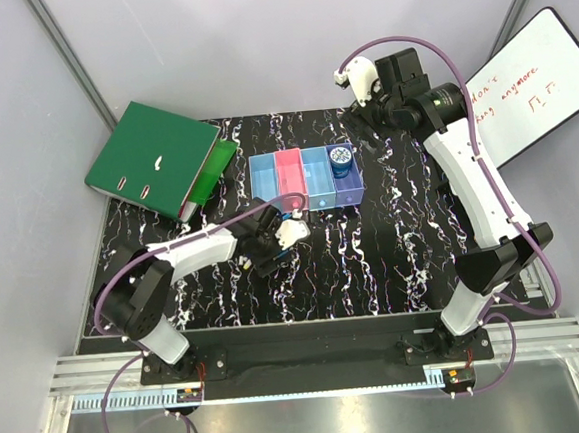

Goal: Sort the stationery into containers
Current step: Pick up the stationery from the center of the board.

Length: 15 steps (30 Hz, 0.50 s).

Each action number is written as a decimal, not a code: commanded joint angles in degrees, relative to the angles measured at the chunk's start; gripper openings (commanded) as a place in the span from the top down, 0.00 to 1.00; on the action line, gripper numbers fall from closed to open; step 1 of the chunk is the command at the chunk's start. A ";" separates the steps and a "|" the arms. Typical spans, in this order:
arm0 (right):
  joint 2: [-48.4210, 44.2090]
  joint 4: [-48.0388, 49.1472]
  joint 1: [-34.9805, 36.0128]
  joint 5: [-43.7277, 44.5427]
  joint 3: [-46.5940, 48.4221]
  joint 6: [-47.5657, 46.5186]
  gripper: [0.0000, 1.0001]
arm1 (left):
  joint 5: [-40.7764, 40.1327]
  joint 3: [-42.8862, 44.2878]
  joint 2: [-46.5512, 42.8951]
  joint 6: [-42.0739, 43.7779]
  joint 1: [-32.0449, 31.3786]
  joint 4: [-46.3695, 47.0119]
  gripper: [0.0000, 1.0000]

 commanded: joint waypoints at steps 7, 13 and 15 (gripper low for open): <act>-1.01 0.93 0.11 -0.57 1.54 1.08 0.06 | -0.04 5.29 2.12 -1.55 0.05 0.87 0.31; -1.27 0.93 0.11 -0.84 1.63 1.44 0.06 | -0.21 4.94 3.79 -2.07 -0.04 0.26 0.31; -1.27 0.93 0.11 -0.84 1.63 1.26 0.06 | -0.65 5.03 3.79 -2.07 -0.04 -0.18 0.31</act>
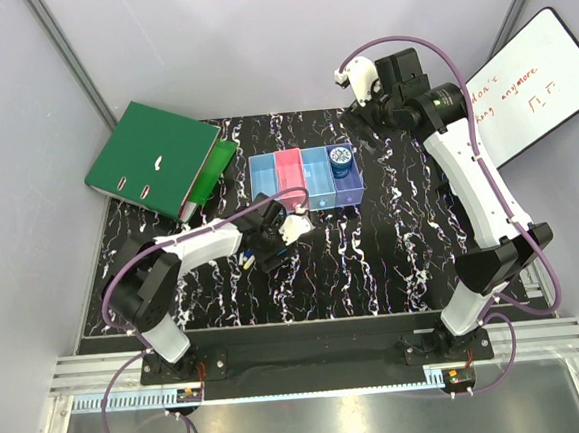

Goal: Sort the stationery into containers
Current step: Pick up the stationery from the center of the board, then place the stationery in the storage box.

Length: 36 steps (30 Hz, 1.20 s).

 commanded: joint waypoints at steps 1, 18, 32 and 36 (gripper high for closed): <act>-1.19 0.93 0.11 -0.49 1.72 0.58 0.06 | -0.78 1.38 0.23 -0.63 0.00 -0.07 0.31; -0.39 0.84 0.11 -0.75 3.65 1.46 0.07 | -0.87 4.53 -1.69 -1.07 -0.35 -4.55 1.00; -1.10 1.28 0.11 0.21 3.74 0.85 0.06 | 1.24 18.50 -11.46 5.25 -1.49 -16.51 1.00; -1.45 3.03 0.11 3.37 3.04 0.41 0.06 | 0.45 25.78 -5.78 10.61 -2.28 -15.72 0.99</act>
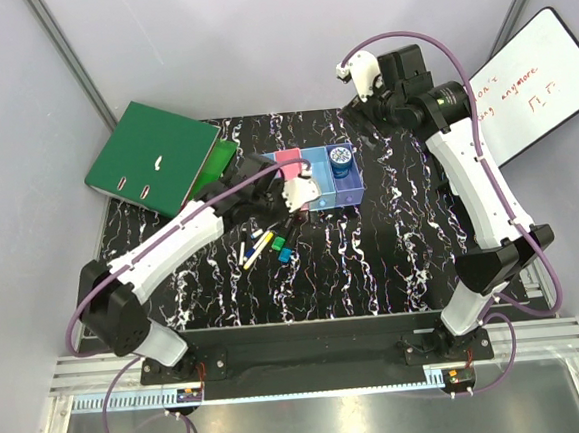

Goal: Sort the stationery into containers
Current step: Place the stationery in the storage box.

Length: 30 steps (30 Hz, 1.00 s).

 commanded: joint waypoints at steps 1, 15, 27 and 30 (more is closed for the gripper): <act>-1.65 3.58 0.11 4.29 1.01 -0.27 0.06 | 0.34 8.62 5.70 7.09 -0.86 0.04 0.99; -10.34 27.47 -0.85 27.32 -14.98 -6.25 0.07 | 2.44 38.34 33.92 12.29 -2.27 4.96 0.99; -13.33 33.03 -5.34 30.84 -17.36 -3.17 0.10 | 4.82 42.47 42.36 12.90 -4.37 15.59 0.98; -13.77 33.21 -5.25 30.93 -17.10 -3.17 0.10 | 4.12 43.53 44.73 13.87 -4.99 17.09 0.96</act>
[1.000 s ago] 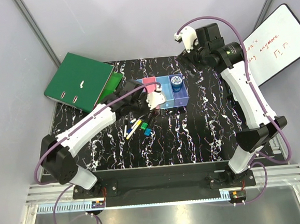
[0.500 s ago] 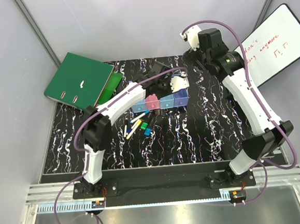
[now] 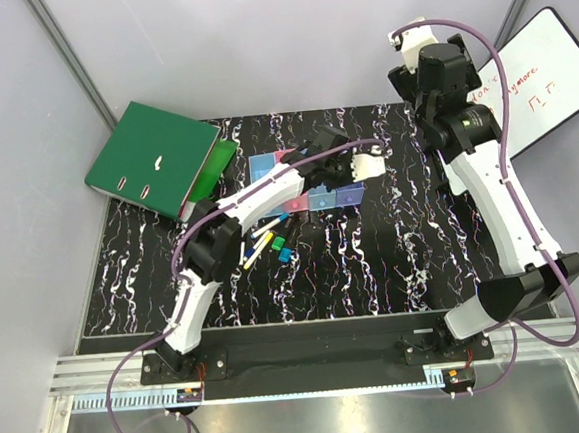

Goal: Sort the stationery into containers
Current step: Place the stationery in the storage box.

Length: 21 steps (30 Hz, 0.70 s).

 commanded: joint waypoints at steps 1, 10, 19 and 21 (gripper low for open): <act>-2.39 3.79 0.24 2.08 0.12 0.94 0.11 | 0.47 3.71 3.58 1.76 -1.15 7.21 0.95; -4.15 3.96 0.15 1.20 -0.67 1.38 0.11 | -3.75 3.80 7.28 2.38 -1.50 12.40 0.29; -4.41 3.97 0.23 0.67 -1.37 1.55 0.11 | -5.16 1.51 2.89 0.01 -1.50 15.04 0.24; -4.32 4.05 0.15 0.59 -1.20 1.64 0.11 | -6.21 0.38 1.23 -0.08 -1.76 14.87 0.24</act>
